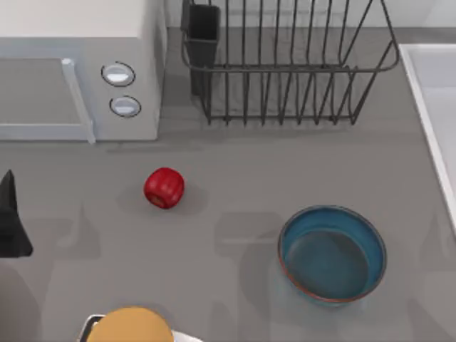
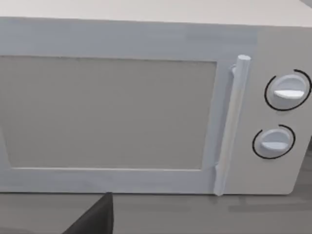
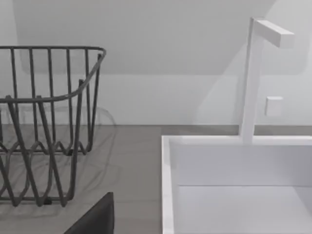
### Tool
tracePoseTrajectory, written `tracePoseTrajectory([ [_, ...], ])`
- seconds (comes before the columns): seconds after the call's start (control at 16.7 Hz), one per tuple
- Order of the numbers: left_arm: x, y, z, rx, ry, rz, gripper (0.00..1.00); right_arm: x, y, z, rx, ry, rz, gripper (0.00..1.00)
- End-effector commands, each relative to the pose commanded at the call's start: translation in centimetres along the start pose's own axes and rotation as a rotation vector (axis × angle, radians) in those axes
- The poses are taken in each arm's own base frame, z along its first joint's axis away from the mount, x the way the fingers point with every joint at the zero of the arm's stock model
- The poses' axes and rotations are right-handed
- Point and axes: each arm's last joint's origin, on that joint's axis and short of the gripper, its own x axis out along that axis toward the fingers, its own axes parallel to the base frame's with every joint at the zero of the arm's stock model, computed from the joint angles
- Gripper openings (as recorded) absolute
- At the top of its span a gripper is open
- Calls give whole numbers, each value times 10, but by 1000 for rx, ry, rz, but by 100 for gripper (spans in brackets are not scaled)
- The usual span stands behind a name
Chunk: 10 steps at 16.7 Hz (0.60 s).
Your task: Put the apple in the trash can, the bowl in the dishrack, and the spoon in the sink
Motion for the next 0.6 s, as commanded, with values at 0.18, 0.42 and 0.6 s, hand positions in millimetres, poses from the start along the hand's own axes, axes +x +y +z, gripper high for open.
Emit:
tracePoseTrajectory([
  [0.18, 11, -12, 45, 12, 143, -73, 100, 0, 0, 0, 0, 0, 0, 100],
  [0.42, 60, -38, 95, 83, 402, -164, 100, 0, 0, 0, 0, 0, 0, 100],
  [0.6, 102, -62, 99, 142, 598, -206, 100, 0, 0, 0, 0, 0, 0, 100],
])
